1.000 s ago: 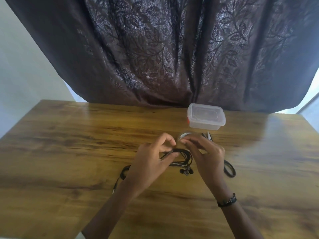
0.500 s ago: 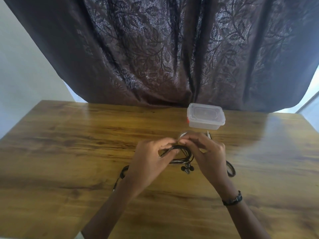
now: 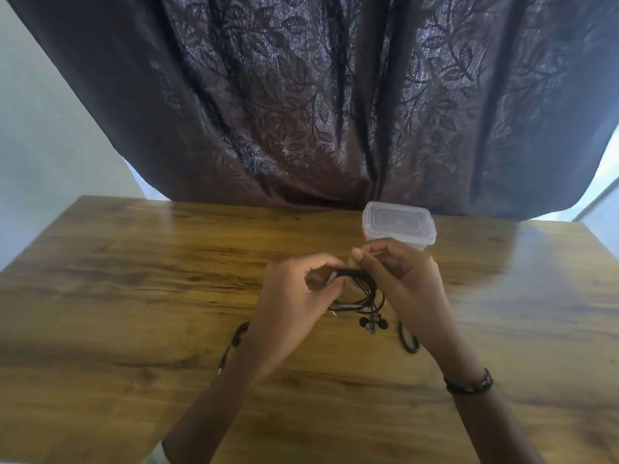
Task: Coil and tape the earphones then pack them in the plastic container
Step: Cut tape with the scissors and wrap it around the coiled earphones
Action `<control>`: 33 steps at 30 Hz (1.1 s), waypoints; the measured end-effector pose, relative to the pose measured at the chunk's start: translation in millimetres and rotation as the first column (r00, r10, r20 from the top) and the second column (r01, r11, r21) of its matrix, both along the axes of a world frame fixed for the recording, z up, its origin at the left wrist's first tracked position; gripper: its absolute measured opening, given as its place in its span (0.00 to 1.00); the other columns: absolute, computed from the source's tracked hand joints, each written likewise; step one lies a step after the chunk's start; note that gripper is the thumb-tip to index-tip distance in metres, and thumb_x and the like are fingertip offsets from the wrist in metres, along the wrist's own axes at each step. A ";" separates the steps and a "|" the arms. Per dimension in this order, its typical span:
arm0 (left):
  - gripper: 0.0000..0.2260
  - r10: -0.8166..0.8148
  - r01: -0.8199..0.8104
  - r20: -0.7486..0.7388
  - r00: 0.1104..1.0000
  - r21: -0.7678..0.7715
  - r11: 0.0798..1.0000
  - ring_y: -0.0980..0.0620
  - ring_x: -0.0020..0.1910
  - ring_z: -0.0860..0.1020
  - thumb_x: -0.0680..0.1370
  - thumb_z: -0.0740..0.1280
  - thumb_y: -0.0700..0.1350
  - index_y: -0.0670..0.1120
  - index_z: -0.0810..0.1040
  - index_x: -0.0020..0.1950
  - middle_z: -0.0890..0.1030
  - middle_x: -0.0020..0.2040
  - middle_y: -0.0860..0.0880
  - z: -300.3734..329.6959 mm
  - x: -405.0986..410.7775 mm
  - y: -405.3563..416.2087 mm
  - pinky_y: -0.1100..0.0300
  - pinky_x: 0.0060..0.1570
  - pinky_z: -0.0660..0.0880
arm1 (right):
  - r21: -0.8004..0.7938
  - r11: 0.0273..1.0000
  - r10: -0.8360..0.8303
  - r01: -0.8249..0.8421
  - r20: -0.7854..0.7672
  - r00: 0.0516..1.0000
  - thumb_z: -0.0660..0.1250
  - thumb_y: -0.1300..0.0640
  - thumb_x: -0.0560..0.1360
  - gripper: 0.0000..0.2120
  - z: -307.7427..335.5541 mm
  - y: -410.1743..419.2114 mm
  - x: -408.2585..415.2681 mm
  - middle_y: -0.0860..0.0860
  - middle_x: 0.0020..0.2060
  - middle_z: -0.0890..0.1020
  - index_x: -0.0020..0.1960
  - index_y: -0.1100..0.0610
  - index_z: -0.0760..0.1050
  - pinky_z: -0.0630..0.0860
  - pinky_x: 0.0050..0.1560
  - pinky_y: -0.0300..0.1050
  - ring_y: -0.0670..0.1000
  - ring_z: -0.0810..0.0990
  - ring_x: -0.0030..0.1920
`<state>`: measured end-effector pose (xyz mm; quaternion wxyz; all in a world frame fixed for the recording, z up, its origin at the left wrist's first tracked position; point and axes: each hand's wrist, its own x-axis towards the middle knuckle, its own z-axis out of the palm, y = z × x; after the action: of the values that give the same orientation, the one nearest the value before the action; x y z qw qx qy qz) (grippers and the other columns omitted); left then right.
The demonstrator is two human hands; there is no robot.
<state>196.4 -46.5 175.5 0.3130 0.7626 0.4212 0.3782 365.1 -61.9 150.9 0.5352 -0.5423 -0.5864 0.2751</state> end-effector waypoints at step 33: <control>0.05 -0.027 0.035 0.033 0.999 -0.295 0.955 0.58 0.36 0.83 0.68 0.76 0.43 0.51 0.85 0.42 0.85 0.36 0.56 33.4 -3.4 11.9 0.64 0.40 0.80 | 0.330 0.932 -0.051 -0.148 0.527 0.849 0.68 0.53 0.76 0.08 39.0 -14.0 5.9 0.47 0.42 0.83 0.47 0.56 0.84 0.80 0.38 0.41 0.44 0.81 0.43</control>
<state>193.0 -34.6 208.9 0.4353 0.7083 0.4565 0.3168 370.9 -75.9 189.9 0.4363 -0.4747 -0.7642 0.0179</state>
